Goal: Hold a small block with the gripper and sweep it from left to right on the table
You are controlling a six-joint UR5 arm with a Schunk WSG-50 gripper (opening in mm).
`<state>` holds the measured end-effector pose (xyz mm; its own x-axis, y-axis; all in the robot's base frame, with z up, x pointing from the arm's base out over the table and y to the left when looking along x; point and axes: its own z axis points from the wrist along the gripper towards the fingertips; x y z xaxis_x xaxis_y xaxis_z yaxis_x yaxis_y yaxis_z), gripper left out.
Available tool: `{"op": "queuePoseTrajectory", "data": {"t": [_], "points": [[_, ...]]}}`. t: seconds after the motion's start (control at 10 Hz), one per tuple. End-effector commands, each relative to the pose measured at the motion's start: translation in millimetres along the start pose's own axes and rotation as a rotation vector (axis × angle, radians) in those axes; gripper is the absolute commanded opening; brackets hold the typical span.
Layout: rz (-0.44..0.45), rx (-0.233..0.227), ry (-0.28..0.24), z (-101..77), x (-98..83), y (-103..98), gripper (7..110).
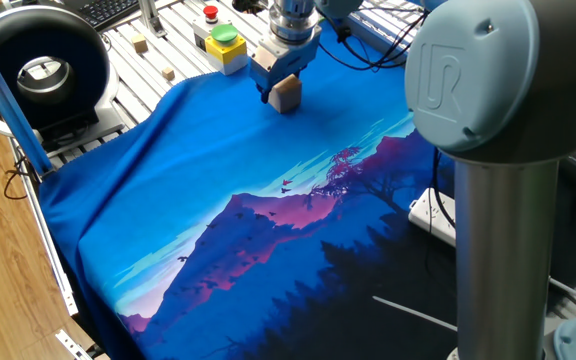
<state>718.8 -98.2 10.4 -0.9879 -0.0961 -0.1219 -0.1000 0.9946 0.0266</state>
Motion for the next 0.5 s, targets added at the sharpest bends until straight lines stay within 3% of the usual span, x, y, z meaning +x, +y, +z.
{"op": "queuePoseTrajectory", "data": {"t": [0.0, 0.1, 0.3, 0.4], "points": [[0.019, -0.006, -0.003, -0.1, -0.8, -0.3, 88], [0.036, 0.015, 0.011, -0.2, 2.2, -5.2, 44], [0.083, 0.078, 0.019, -1.9, 2.4, -18.4, 44], [0.094, 0.079, 0.025, -2.6, 2.8, -17.6, 44]]}}
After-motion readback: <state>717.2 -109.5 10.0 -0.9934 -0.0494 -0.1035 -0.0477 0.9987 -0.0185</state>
